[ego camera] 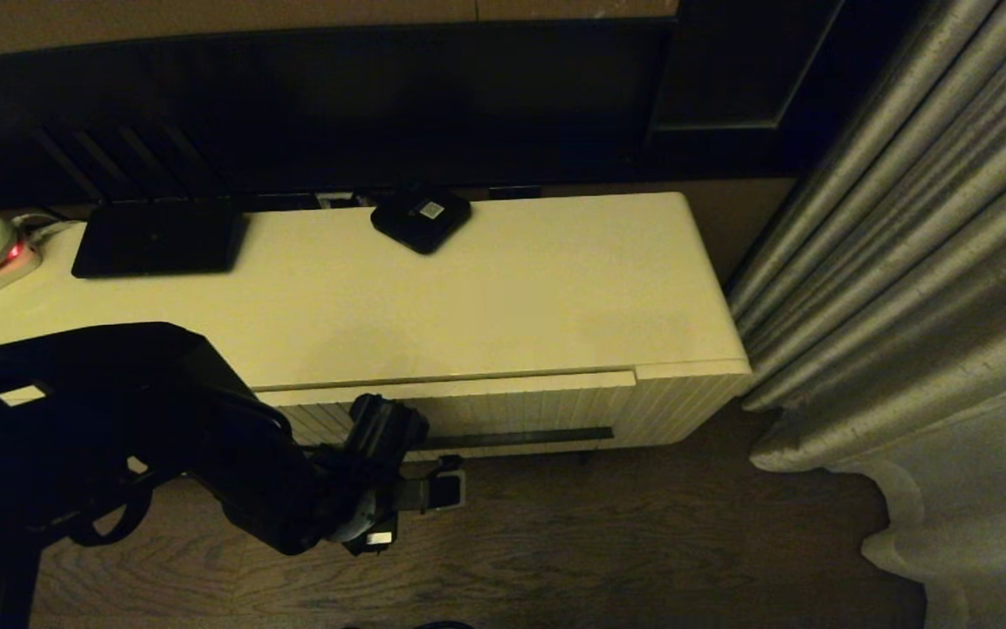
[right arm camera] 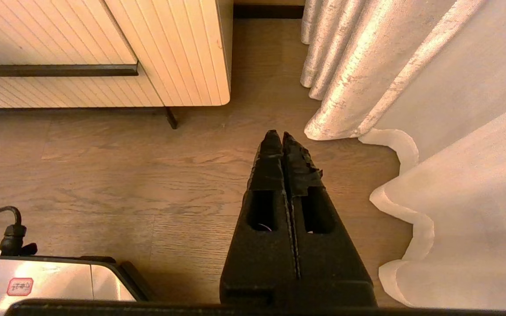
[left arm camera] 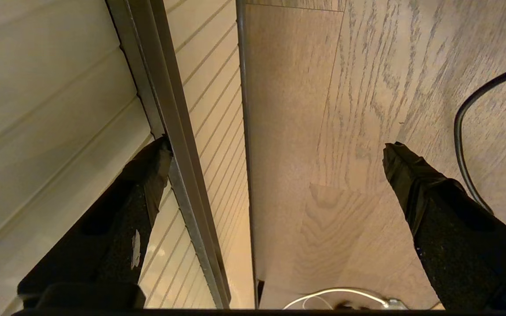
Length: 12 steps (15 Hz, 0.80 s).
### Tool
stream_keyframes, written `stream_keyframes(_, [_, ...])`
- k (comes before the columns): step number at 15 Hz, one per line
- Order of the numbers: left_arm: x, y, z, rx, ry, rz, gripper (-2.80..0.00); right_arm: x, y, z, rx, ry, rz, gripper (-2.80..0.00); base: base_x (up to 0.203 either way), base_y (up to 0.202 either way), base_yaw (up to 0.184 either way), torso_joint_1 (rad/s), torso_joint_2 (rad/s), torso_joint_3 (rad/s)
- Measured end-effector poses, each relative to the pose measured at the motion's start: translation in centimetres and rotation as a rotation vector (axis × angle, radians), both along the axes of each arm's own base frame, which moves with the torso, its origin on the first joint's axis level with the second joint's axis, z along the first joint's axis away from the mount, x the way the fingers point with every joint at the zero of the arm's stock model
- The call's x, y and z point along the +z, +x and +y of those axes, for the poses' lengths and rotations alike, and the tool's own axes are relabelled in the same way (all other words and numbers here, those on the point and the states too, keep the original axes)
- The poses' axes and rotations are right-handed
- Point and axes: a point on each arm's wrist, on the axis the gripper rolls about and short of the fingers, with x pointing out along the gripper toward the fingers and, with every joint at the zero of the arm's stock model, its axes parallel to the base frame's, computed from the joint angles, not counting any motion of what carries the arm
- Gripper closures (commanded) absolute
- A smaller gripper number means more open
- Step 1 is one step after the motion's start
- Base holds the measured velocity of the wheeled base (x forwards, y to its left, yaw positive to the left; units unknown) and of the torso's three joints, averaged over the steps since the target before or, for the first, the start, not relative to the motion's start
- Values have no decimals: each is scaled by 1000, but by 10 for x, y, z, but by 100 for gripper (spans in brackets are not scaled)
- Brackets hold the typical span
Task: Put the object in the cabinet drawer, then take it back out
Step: Open the drawer
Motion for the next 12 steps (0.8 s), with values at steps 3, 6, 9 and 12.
stream_keyframes(3, [-2, -4, 1, -3, 5, 17, -280, 0, 0, 0, 0, 0, 0, 0, 0, 0, 0, 0, 0, 0])
stream_keyframes(6, [-5, -9, 4, -5, 11, 38, -280, 0, 0, 0, 0, 0, 0, 0, 0, 0, 0, 0, 0, 0])
stream_keyframes(9, [-4, -14, 7, -4, 14, 48, -280, 0, 0, 0, 0, 0, 0, 0, 0, 0, 0, 0, 0, 0])
stream_keyframes(12, [-2, -23, 8, -9, 17, 55, -280, 0, 0, 0, 0, 0, 0, 0, 0, 0, 0, 0, 0, 0])
